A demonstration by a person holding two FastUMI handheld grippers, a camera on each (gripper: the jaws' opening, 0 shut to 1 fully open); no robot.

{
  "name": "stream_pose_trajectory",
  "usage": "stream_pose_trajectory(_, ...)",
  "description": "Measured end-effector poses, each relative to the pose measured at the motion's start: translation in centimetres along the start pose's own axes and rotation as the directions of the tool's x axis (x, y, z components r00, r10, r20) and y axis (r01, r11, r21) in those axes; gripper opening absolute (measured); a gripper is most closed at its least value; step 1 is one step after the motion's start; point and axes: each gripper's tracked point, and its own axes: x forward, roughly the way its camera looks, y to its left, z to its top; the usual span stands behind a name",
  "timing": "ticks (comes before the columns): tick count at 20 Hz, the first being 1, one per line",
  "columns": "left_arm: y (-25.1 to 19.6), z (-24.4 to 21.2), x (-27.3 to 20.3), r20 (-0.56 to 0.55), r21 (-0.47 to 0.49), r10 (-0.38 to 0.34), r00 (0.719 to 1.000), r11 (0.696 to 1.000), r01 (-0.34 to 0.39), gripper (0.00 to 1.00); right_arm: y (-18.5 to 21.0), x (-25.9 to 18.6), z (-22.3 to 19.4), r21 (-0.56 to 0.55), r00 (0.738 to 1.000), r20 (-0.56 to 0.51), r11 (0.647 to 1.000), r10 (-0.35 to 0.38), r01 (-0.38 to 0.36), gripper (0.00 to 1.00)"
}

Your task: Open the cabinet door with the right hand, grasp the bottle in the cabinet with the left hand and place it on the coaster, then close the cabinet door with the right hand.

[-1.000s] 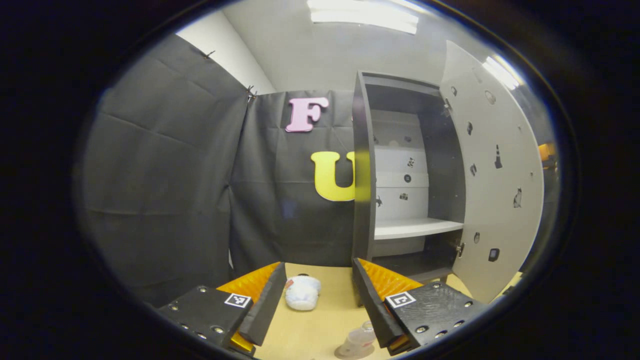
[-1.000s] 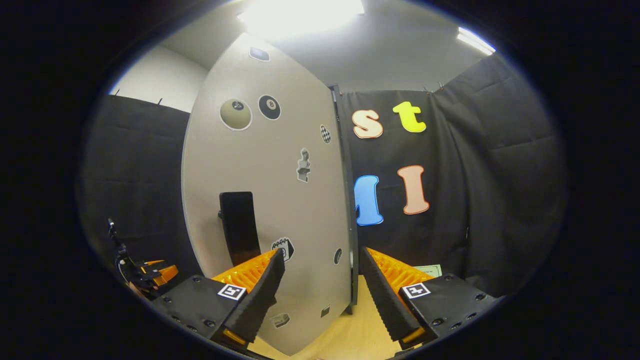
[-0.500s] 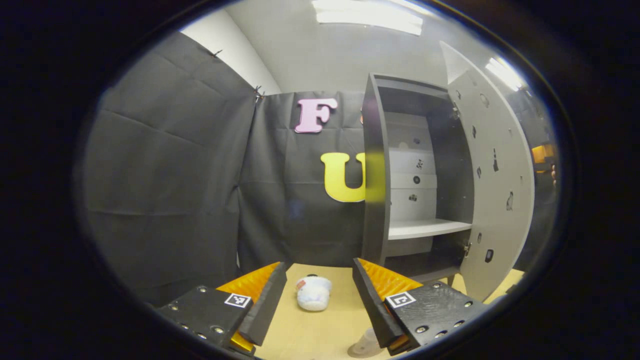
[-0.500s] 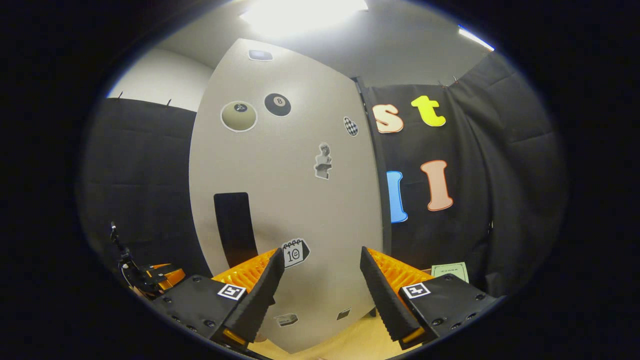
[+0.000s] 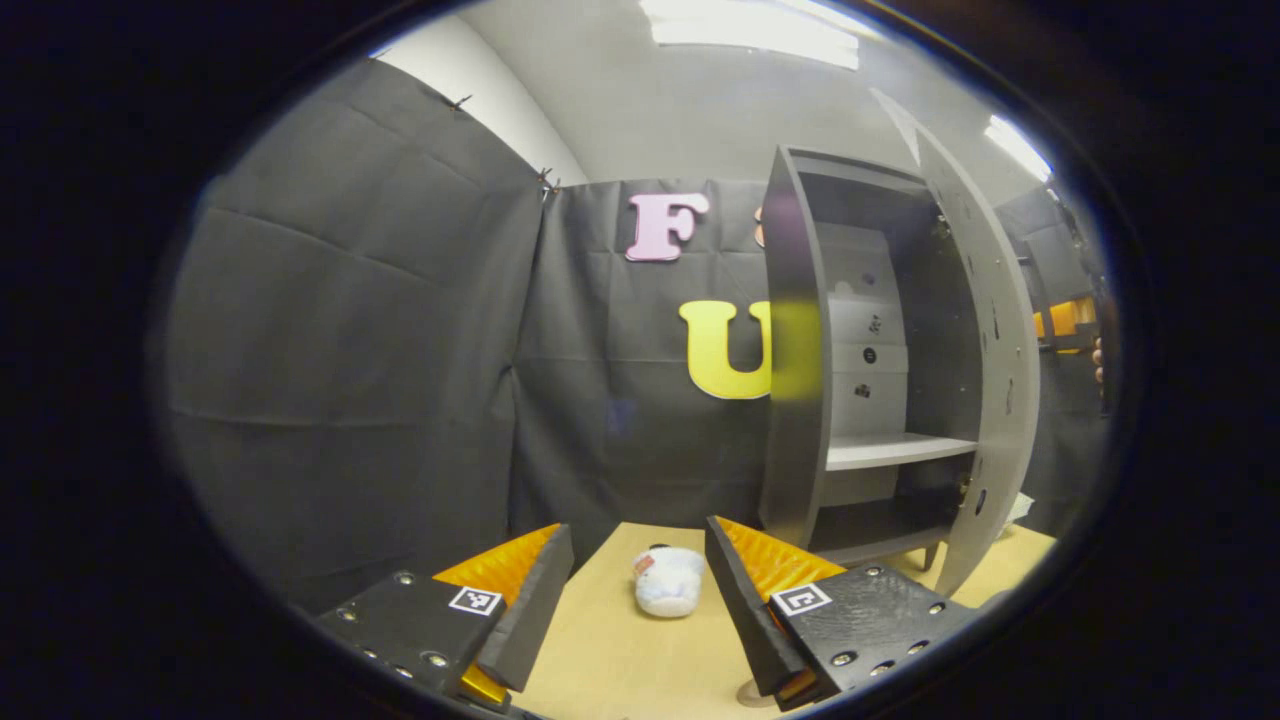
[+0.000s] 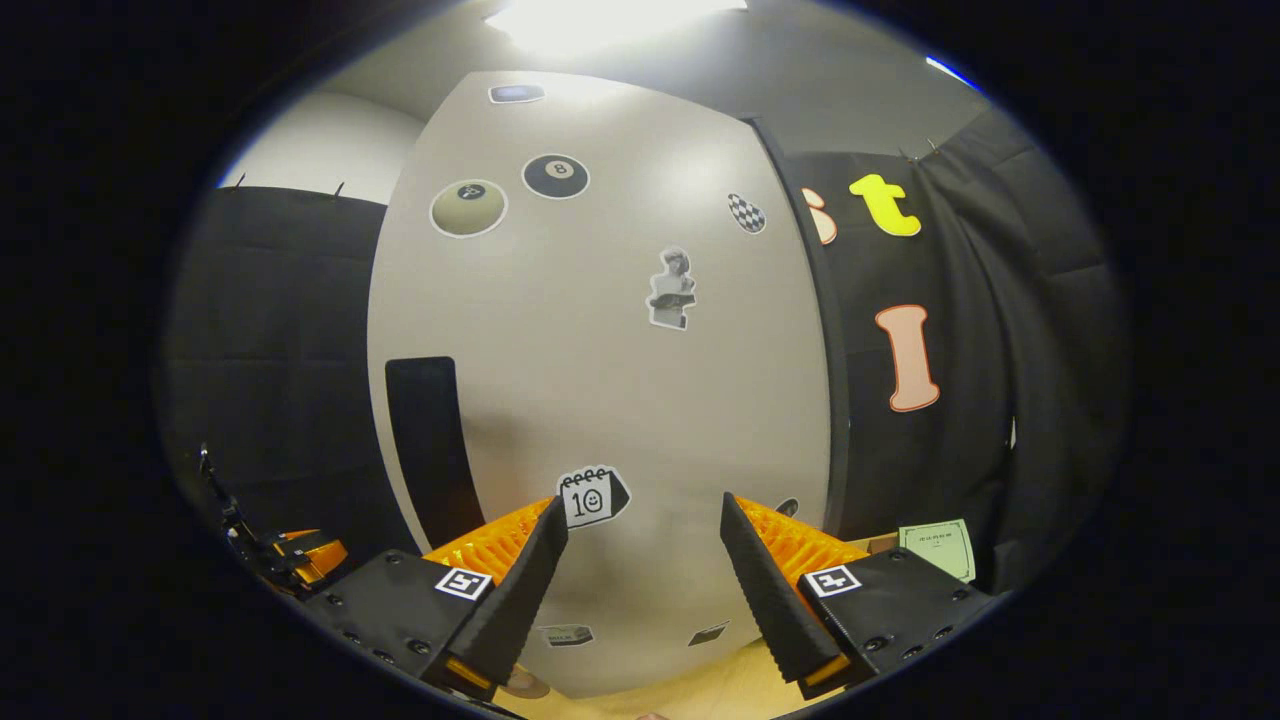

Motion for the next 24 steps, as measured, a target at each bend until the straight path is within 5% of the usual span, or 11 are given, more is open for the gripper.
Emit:
stream_pose_trajectory(8, 3.0, -1.4, 1.5, -0.024, 0.010, 0.040, 0.999, 0.999, -0.040, 0.82, 1.8, 4.4, -1.5, -0.024, 0.999, -0.019, 0.999, -0.037, 0.036, 0.98)
stream_pose_trajectory(24, 6.7, -2.4, 1.7, -0.046, 0.024, 0.072, 0.996, 0.997, -0.071, 0.82, 2.0, 4.9, -1.8, -0.006, 0.989, 0.032, 0.989, -0.147, 0.148, 0.97)
